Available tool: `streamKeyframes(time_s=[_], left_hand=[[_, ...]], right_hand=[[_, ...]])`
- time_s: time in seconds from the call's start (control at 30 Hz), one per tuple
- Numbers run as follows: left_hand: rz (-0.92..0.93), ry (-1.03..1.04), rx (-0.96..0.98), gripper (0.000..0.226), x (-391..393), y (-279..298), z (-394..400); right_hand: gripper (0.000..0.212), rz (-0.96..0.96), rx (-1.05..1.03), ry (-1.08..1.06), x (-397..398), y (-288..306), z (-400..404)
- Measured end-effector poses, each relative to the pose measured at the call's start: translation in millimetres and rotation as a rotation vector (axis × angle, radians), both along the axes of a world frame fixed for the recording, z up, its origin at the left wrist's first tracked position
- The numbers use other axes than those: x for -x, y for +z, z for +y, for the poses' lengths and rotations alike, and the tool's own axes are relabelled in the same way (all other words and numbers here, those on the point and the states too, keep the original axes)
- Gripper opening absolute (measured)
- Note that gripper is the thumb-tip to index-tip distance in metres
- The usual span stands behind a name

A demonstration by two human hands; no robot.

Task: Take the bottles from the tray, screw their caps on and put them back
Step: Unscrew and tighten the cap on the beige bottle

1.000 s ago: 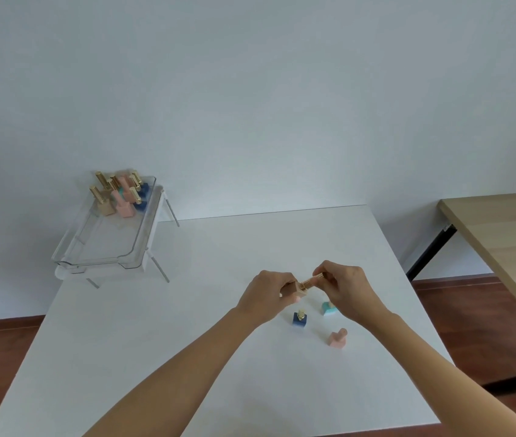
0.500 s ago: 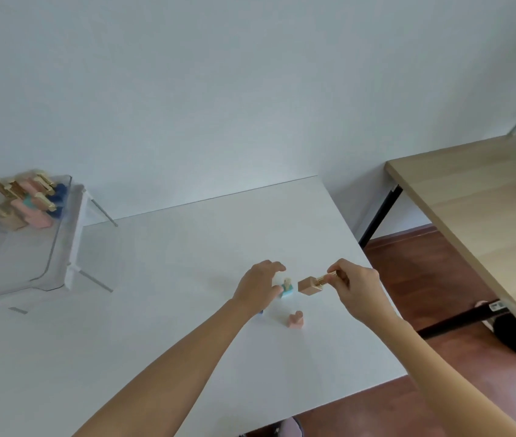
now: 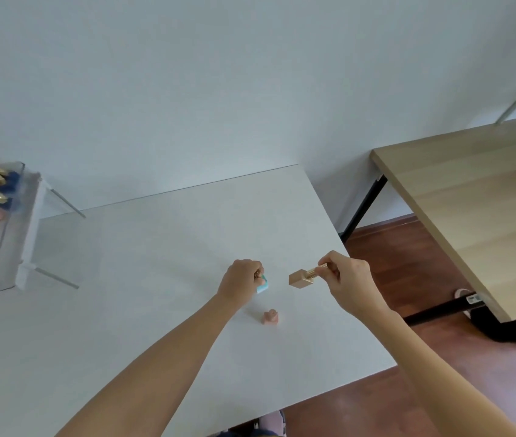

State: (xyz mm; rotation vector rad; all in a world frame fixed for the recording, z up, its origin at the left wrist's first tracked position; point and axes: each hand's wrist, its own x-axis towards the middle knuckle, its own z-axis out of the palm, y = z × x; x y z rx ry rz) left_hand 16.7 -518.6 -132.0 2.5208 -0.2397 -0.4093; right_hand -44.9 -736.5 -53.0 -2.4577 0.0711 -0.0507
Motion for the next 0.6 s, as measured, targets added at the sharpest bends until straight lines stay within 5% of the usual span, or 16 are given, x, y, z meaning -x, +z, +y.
streamKeyframes(time_s=[0.27, 0.6], left_hand=[[-0.116, 0.13, 0.139, 0.014, -1.0, 60.0, 60.6], [-0.326, 0.403, 0.156, 0.013, 13.9, 134.5, 235.4]], right_hand=[[0.005, -0.061, 0.002, 0.119, -34.8, 24.3, 36.0], [0.006, -0.182, -0.038, 0.336, -75.1, 58.9, 166.1]])
